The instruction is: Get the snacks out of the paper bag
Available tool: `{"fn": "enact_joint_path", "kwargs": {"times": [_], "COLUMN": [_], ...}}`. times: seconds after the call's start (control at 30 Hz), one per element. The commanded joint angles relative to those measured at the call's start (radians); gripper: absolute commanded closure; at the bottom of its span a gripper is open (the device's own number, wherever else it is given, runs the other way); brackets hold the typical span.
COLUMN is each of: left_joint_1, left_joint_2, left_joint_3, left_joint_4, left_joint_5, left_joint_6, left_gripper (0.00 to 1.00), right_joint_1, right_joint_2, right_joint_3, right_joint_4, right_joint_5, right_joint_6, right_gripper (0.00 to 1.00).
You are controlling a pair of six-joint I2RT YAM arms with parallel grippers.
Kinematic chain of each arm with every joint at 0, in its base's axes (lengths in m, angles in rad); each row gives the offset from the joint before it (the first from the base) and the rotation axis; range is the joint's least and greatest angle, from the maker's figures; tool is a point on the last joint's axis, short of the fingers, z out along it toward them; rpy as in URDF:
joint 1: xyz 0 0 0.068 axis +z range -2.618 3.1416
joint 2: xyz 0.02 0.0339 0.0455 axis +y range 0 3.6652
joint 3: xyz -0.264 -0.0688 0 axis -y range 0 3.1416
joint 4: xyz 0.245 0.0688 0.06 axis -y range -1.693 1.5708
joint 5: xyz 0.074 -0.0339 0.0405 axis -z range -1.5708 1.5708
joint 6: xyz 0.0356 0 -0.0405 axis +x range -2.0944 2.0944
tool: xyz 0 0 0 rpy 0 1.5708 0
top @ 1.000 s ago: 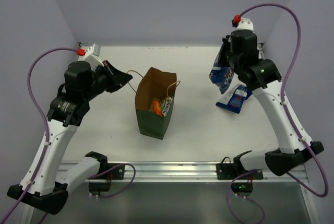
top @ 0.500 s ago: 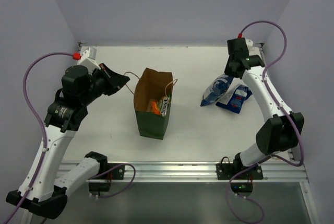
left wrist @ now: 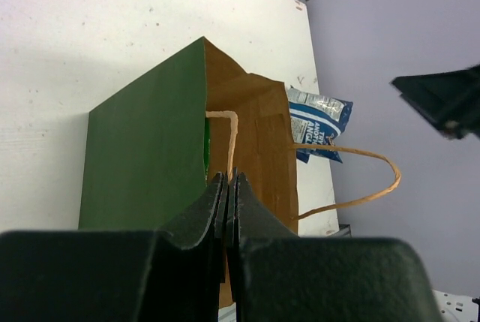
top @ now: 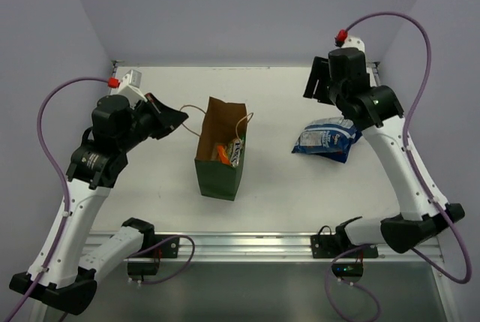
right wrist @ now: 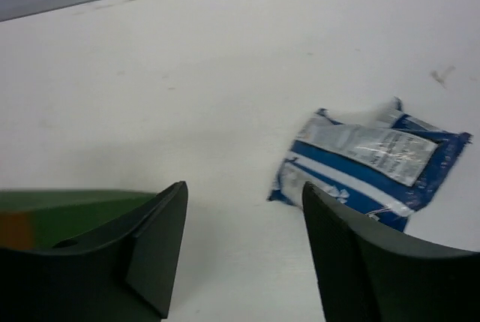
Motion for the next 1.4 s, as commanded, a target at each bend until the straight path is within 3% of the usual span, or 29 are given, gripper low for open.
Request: {"fn": "enact_joint_path", "kwargs": {"times": [0.0,0.1,0.2,0.33,0.5,0.6,0.77,0.97,1.37], "left_joint_1": [0.005,0.005,0.005,0.005,0.005,0.005,0.005,0.005,0.005], "left_joint_2": [-0.015,-0.026,-0.065,-0.139,-0.159,-0.162,-0.165,-0.184,-0.185], "left_joint_3": [0.003,0.035,0.042,-0.001,-0.021,-0.012,-0.015,-0.064,-0.046], "left_joint_4": [0.005,-0.037,-0.046,-0.046,-0.046,-0.047,-0.047,-0.040,-0.050], "left_joint_5": [0.027,0.011,-0.024,-0.070,-0.078,-0.078,-0.061,-0.047,-0.049], "left_joint_6": [0.001,-0.001,-0.016,-0.056,-0.067,-0.064,-0.077,-0.113,-0.120], "left_gripper": [1.00,1.00,1.00,1.00,1.00,1.00,1.00,1.00,1.00], "right_joint_1": [0.136,0.266,0.384,0.553,0.699,0.762,0.769,0.789,0.792], "right_joint_2": [-0.029,-0.003,-0.015,0.123,0.275,0.327,0.359,0.458,0.582], "right_joint_3": [0.236,0.336,0.360,0.551,0.715,0.720,0.624,0.676,0.725], "right_joint_4": [-0.090,-0.146,-0.082,-0.159,-0.172,-0.152,-0.141,-0.274,-0.331], "right_joint_5": [-0.085,-0.148,-0.217,-0.217,-0.179,-0.170,-0.226,-0.202,-0.188], "right_joint_6": [0.004,0.057,0.119,0.258,0.355,0.436,0.475,0.484,0.475], "right_gripper": [0.38,0.49,0.56,0.77,0.78,0.78,0.78,0.80,0.81]}}
